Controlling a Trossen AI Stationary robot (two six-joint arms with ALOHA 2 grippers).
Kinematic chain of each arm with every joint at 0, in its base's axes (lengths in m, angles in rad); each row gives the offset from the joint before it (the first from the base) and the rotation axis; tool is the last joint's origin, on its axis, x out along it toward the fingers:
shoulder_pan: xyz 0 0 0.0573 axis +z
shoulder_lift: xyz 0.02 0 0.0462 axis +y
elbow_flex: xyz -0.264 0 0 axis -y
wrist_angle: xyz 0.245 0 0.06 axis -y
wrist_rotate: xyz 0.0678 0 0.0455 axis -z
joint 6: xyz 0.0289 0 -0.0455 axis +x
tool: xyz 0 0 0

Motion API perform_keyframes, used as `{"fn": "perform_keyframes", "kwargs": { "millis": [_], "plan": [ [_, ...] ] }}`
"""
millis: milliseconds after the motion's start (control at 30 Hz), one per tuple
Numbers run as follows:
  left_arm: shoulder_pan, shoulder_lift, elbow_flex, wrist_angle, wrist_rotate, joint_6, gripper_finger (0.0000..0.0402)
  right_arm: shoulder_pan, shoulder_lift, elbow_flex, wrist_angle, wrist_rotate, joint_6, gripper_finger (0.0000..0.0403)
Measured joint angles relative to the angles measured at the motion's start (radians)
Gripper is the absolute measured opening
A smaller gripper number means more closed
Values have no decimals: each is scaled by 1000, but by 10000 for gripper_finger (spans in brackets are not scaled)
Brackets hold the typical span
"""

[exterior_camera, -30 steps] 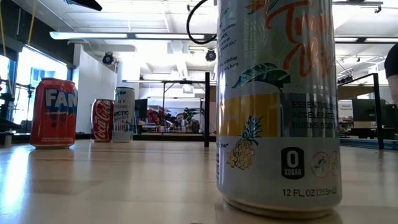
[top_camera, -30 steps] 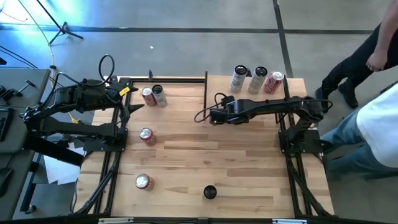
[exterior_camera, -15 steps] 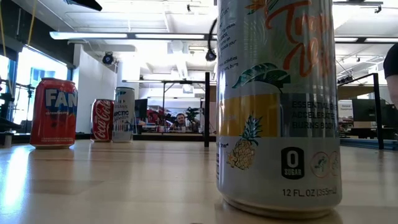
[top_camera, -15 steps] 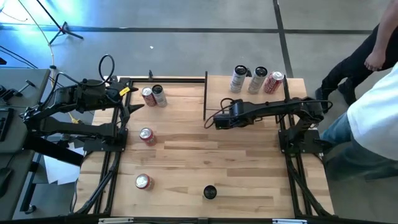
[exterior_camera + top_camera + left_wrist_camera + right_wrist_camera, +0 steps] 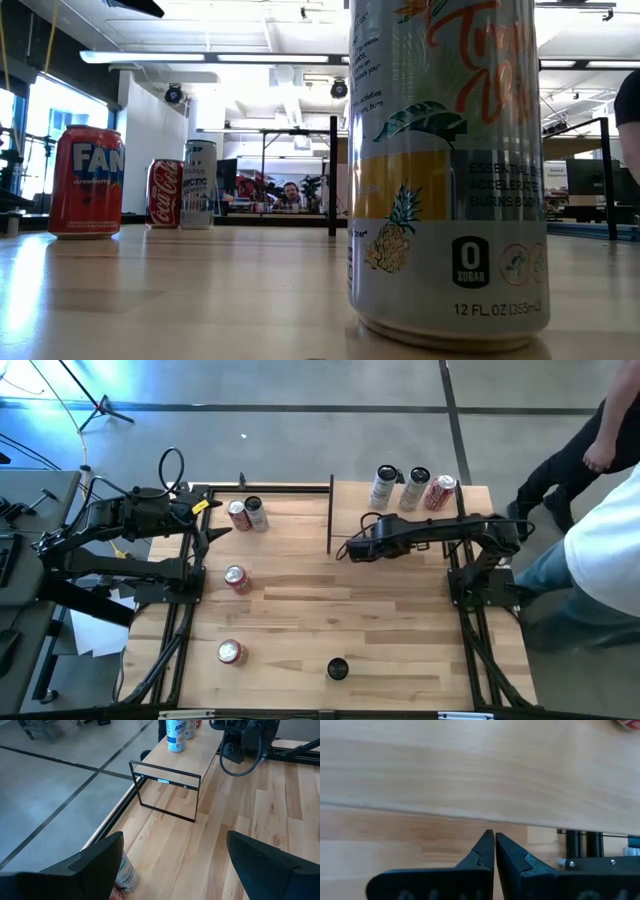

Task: Place canned beverage on shelf
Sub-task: Move the shelf to the top right of the table

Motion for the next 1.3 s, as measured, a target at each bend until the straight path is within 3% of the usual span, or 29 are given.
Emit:
{"fn": "perform_keyframes", "kwargs": {
  "millis": [1300],
  "plan": [
    [0, 0, 0, 0, 0, 0, 335, -152, 0, 0, 42, 28, -164, 0]
  ]
}}
